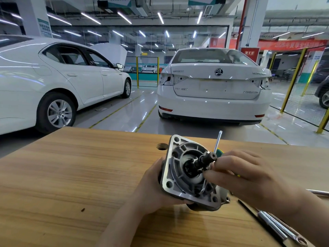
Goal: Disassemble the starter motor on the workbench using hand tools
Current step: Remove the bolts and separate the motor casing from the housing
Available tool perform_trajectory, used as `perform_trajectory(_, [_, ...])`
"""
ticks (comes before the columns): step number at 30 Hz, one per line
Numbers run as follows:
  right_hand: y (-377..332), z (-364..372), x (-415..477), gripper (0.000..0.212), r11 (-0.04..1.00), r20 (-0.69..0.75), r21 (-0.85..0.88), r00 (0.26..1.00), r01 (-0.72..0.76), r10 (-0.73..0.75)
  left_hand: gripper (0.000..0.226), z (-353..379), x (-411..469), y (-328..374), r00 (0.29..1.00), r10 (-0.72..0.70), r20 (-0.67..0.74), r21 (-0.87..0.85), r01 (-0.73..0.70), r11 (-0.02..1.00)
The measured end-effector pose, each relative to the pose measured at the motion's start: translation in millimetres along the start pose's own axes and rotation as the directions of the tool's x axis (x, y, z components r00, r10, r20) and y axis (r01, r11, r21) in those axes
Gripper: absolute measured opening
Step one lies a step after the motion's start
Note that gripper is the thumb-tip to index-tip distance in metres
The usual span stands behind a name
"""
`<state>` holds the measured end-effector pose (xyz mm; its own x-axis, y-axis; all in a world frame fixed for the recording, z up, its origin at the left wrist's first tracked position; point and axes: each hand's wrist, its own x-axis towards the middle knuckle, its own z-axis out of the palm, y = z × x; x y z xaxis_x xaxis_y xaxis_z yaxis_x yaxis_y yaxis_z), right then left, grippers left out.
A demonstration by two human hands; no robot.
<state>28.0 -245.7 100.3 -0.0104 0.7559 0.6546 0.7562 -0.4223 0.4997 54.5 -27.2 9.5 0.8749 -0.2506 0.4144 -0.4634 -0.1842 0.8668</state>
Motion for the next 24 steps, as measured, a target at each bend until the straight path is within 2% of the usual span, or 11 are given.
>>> perform_trajectory(2, [-0.4,-2.2,0.4,0.024,1.0,0.02,0.006,1.0,-0.001,0.001,0.073,-0.3,1.0,-0.5,1.0,0.0,-0.004,-0.009,0.0,1.0])
perform_trajectory(5, [-2.6,-3.0,3.5,0.041,0.999,0.021,0.042,0.999,-0.03,0.03,0.07,0.3,2.6,-1.2,1.0,-0.002,-0.003,-0.009,0.002,1.0])
perform_trajectory(10, [-6.7,-2.4,9.0,0.027,0.999,0.055,0.039,0.998,-0.038,0.035,0.07,0.3,2.4,-0.2,1.0,-0.001,-0.006,-0.006,0.001,1.0])
perform_trajectory(15, [-7.6,-5.0,10.9,0.039,0.999,0.058,-0.022,0.998,-0.038,0.039,0.075,-0.3,4.3,-1.7,1.0,-0.027,-0.003,0.027,0.027,0.999])
perform_trajectory(18, [-9.4,-5.6,4.8,0.029,0.995,0.071,-0.077,0.995,-0.057,0.063,0.076,-0.2,4.7,-3.8,0.999,-0.048,-0.001,0.043,0.048,0.998])
perform_trajectory(21, [-7.9,-10.5,-1.4,0.033,0.984,0.03,-0.075,0.986,-0.163,0.166,0.076,0.6,5.0,-3.9,0.998,-0.066,-0.003,0.046,0.066,0.997])
perform_trajectory(24, [-3.6,-23.1,-3.8,0.017,0.949,-0.111,0.027,0.942,-0.315,0.315,0.079,1.0,4.8,-3.6,0.997,-0.075,0.007,0.055,0.074,0.996])
